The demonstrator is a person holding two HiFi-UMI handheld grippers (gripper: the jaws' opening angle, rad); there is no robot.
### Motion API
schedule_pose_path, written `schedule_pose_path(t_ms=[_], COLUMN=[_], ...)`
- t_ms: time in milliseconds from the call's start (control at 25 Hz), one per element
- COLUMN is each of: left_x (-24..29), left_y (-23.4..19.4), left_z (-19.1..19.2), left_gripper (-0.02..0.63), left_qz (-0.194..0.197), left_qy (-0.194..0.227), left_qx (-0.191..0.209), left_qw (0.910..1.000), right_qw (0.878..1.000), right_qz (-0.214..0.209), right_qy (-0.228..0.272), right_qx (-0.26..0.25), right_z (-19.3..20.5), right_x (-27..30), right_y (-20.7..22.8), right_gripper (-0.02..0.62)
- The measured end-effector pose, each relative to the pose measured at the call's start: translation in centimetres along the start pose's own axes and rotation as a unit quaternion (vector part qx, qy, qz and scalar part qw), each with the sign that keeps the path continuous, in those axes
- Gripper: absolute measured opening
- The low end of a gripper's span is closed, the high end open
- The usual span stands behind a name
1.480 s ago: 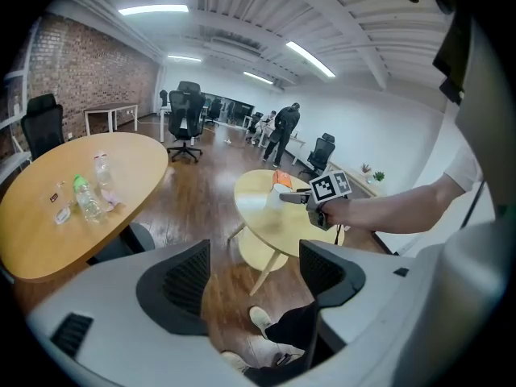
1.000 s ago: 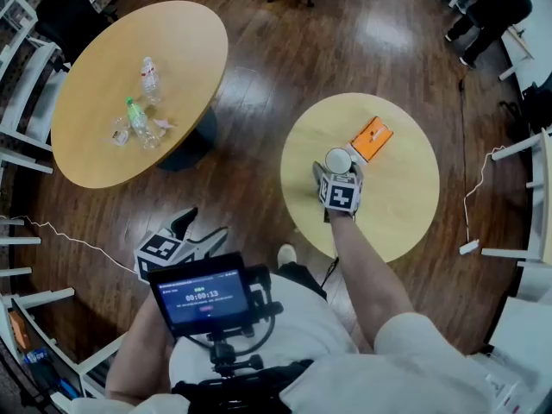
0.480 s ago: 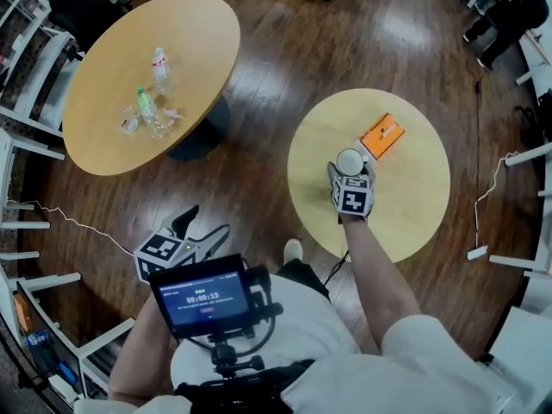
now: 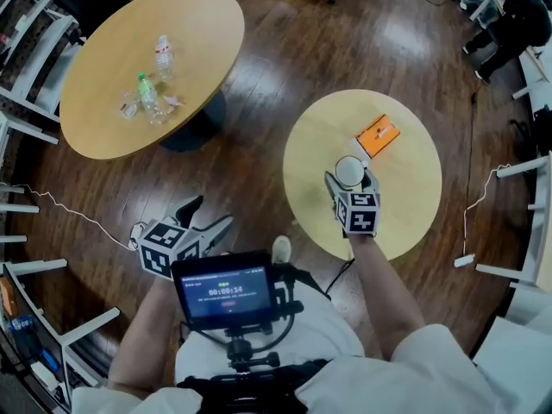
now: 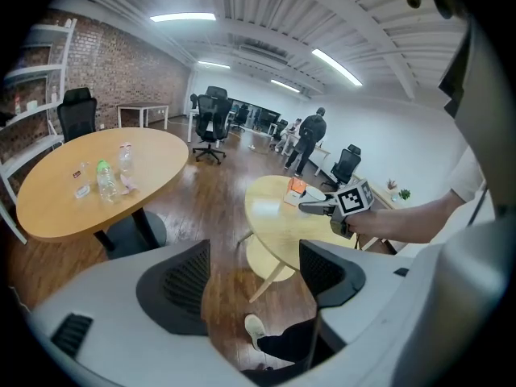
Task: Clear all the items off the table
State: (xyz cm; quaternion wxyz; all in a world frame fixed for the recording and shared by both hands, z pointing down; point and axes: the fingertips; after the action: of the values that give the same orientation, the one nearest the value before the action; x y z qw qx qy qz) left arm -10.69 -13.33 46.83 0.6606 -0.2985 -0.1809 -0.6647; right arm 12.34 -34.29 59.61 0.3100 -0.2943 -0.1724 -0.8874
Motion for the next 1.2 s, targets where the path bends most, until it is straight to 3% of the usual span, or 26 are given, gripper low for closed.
schedule_pose_path(t_ms=[280, 560, 840, 1200], left_x=[-0.7, -3.3, -5.2, -7.7], left_y=[-0.8, -5.4, -12.5, -25.2], left_z=[0.1, 1.7, 2.9, 2.5], left_gripper=[0.342, 0.342, 0.342, 0.342], left_qz=[-0.026, -0.064, -0.08, -0.089], left_qy=[0.018, 0.029, 0.047, 0.06], left_qx=[-0.028, -0.067, -0.096, -0.107], left_qw=[0.9991, 0.9952, 0.9911, 0.9884], right_qw=[0.993, 0.973, 0.953, 0.935], right_qz=[-0.097, -0.187, -0.233, -0.274], right_qy=[0.014, 0.013, -0.02, -0.042], right_qx=[-0.064, -0.134, -0.192, -0.223], right_z=[-6.4, -11.2, -13.3, -16.7], right_x=[-1.0, 2.1, 7.9, 17.3], right_y=[-6.7, -16.4, -27.2, -41.9], right_gripper=[0.408, 0.408, 0.408, 0.408])
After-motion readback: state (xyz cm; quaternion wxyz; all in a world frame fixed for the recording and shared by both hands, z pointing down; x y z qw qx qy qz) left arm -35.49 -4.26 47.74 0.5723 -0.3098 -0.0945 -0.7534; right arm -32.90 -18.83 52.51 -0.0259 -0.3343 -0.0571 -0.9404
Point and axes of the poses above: the fingertips, and each gripper's own axes: x forward along the fingers, y to its right, z out of its underside, and after that the axes turned 10 degrees about -z, right-handed
